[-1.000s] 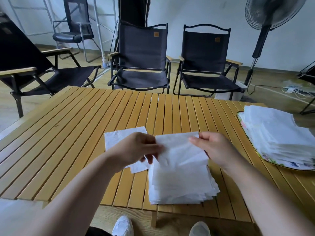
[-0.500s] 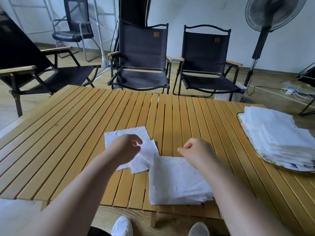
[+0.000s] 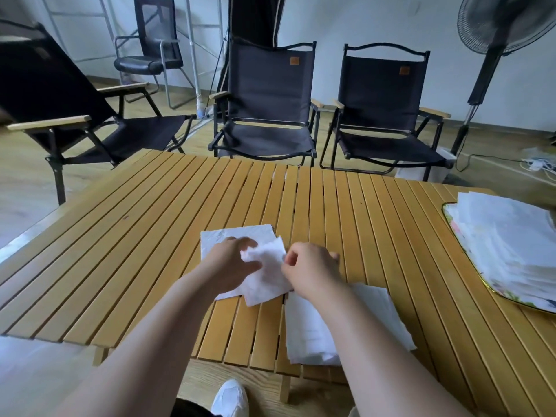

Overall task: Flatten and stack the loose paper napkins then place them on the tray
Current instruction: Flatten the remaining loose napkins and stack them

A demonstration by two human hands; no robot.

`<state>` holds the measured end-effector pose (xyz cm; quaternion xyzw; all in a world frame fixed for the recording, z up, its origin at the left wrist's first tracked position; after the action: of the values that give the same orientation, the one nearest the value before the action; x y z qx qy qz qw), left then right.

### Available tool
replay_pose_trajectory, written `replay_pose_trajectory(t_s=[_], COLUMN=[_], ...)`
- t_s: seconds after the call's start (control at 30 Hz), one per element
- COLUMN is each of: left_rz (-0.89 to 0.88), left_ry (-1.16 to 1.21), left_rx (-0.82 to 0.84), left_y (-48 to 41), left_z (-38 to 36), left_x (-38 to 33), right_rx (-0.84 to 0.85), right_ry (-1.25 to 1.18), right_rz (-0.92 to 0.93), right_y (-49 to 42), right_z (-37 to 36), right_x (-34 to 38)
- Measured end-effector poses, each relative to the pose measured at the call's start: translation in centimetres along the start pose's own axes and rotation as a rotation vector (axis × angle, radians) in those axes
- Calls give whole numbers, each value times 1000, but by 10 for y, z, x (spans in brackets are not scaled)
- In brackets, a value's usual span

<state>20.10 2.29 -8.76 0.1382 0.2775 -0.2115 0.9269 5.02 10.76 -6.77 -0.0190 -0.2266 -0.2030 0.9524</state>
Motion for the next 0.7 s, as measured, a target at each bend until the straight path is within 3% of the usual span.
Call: replay_pose_trajectory(t_s=[0.13,0.23,0.43,0.57,0.7], left_rz=[-92,-167,-266,-293,-339], left_ry=[135,144,251,292,293], left_rx=[-157,-130,-161,-260,-319], left_y=[3,10,22,24,24], left_z=[16,20,26,29,27], left_x=[-12,-22,-44,-52,-60], right_rx=[-141,-153,-158,-181,-218], right_ry=[-219,-290,-442,-538,-534], right_rz=[276,354,343,241,198], right_y=[16,20,25,26,24], right_z=[23,33,49,54,56], right_x=[1,-10,-32,-46,-52])
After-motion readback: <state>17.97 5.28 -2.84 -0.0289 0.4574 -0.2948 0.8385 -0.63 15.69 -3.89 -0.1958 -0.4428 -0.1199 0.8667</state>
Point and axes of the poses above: each hand's wrist, its own y-axis away from the middle knuckle, its own z-axis out of the back of the hand, x = y × z, the point moved 3 cm from there along -y, towards the middle knuckle, and after that the axes turned 2 degrees about -y, right-handed, at the moved point
